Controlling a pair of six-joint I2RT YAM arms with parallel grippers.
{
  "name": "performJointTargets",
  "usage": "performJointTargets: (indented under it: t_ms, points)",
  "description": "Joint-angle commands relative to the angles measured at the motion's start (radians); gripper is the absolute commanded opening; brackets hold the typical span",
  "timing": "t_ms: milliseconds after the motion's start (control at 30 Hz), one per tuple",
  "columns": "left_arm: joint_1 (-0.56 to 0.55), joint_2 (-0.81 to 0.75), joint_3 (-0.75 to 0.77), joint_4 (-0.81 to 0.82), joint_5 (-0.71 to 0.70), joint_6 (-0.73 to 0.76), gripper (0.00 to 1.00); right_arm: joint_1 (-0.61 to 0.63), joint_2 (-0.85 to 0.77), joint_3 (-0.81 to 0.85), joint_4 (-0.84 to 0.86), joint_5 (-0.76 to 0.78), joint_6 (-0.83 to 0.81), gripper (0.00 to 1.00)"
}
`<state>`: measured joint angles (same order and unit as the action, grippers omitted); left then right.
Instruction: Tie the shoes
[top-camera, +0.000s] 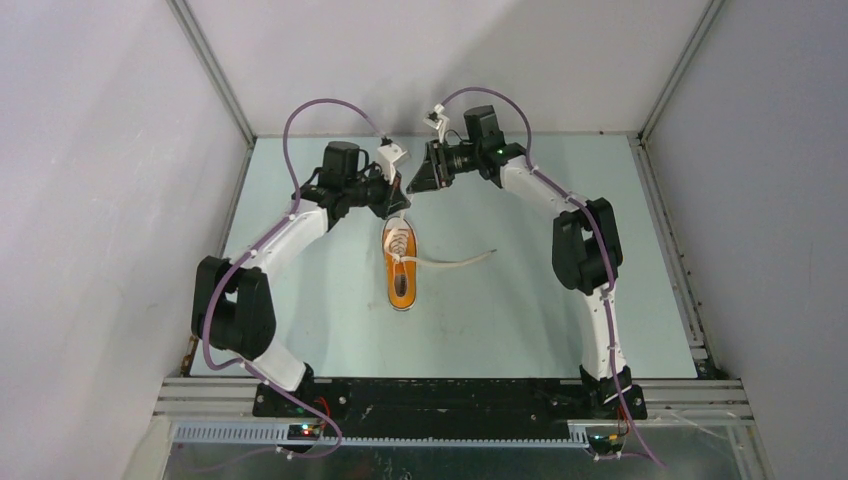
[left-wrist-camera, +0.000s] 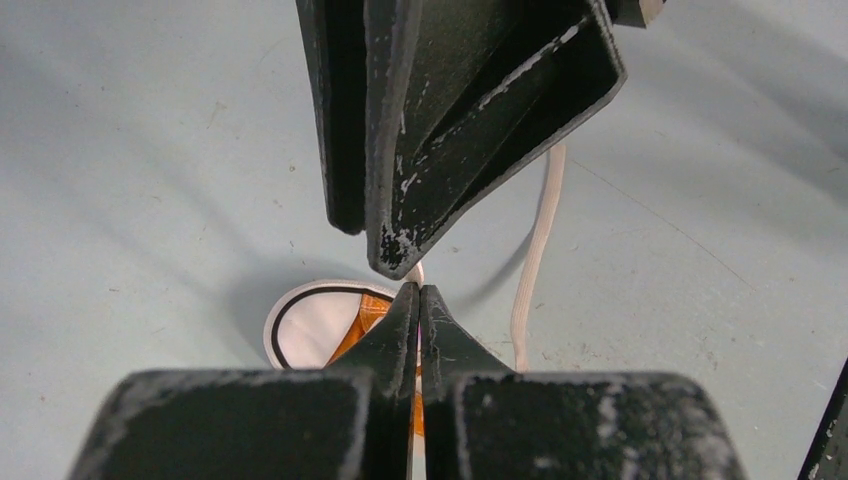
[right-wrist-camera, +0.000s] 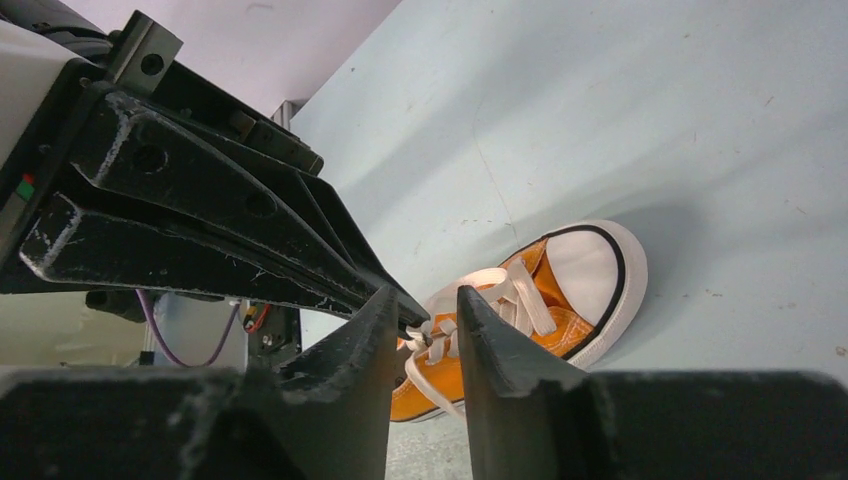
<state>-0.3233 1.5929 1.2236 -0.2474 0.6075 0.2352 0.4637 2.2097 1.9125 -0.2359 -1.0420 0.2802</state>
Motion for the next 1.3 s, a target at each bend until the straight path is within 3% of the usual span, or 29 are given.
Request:
performJointTargets:
  t_ms: [0,33,133,200,233,300,400,967,1133,1267]
  points:
    - [-0.013,-0.043,0.03,0.044,0.003,-0.014,0.0,0.006,-0.004,0.03,0.001,0.005,-0.017,0.26]
    - [-0.013,-0.042,0.03,0.044,0.001,-0.015,0.0,0.007,-0.006,0.03,0.0,0.005,-0.02,0.25]
    - [-0.013,-0.041,0.027,0.044,-0.007,-0.024,0.01,0.007,-0.009,0.029,0.005,0.003,-0.026,0.02]
    - [-0.013,-0.04,0.021,0.044,-0.002,-0.032,0.17,0.004,-0.017,0.03,0.018,0.005,-0.023,0.0]
    - [-0.013,-0.042,0.01,0.047,0.007,-0.026,0.3,0.0,-0.024,0.031,0.034,0.005,-0.01,0.0]
    - [-0.013,-0.051,-0.005,0.054,0.015,0.006,0.43,-0.005,-0.034,0.034,0.059,-0.003,0.013,0.0]
    - [-0.011,-0.04,-0.018,0.042,0.021,0.083,0.49,-0.013,-0.039,0.044,0.072,-0.03,0.032,0.0]
    - [-0.009,0.107,0.097,0.012,0.084,0.201,0.46,-0.06,-0.087,0.024,0.187,-0.08,0.167,0.0]
    - [-0.008,0.121,0.12,-0.019,0.086,0.226,0.35,-0.075,-0.091,0.022,0.19,-0.076,0.184,0.0]
    - [0.002,0.096,0.09,-0.029,0.101,0.223,0.19,-0.084,-0.101,0.012,0.172,-0.072,0.172,0.0]
